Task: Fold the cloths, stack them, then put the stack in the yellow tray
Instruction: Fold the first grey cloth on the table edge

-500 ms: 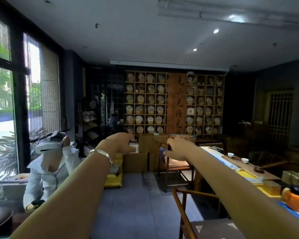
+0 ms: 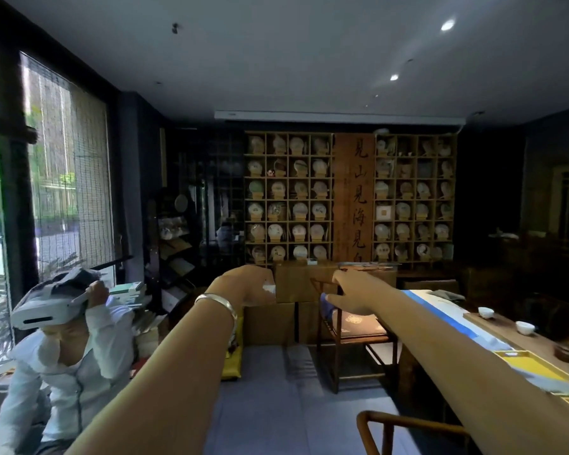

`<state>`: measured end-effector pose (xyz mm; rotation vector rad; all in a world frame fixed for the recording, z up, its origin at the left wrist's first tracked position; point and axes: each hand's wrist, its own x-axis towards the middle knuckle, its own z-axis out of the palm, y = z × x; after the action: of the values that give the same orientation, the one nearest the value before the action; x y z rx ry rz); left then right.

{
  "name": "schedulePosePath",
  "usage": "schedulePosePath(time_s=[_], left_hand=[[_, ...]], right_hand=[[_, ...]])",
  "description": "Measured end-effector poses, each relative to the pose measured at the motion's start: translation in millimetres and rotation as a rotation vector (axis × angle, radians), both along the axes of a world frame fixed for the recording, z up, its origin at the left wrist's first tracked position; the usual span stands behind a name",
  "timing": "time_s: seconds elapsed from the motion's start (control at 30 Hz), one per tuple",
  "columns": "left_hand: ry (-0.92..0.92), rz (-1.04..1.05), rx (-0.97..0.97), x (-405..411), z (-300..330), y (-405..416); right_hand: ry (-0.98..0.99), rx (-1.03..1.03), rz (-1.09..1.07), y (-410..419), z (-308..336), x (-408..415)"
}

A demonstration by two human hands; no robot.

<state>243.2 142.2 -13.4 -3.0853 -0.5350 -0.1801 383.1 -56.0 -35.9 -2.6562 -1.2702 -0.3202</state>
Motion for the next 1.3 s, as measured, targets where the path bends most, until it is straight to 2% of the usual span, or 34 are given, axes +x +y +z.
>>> schedulePosePath(time_s=[0.23, 0.7, 1.03, 1.3], left_hand=[[-0.044, 0.038, 0.019, 88.1, 20.4, 54.8], [-0.059, 0.041, -0.014, 237.9, 11.2, 190.1], [-0.054, -0.027, 0.06, 436.2, 51.6, 324.4], [-0.067, -0.184, 0.005, 586.1, 40.0, 372.2]], right_hand=[[-0.055, -0.003, 0.007, 62.6, 25.5, 90.3], [-0.042, 0.017, -0.015, 189.8, 9.6, 248.5], [-0.027, 0.032, -0.175, 316.8, 53.8, 424.6], [-0.058, 0.025, -0.291, 344.1, 44.2, 537.2]])
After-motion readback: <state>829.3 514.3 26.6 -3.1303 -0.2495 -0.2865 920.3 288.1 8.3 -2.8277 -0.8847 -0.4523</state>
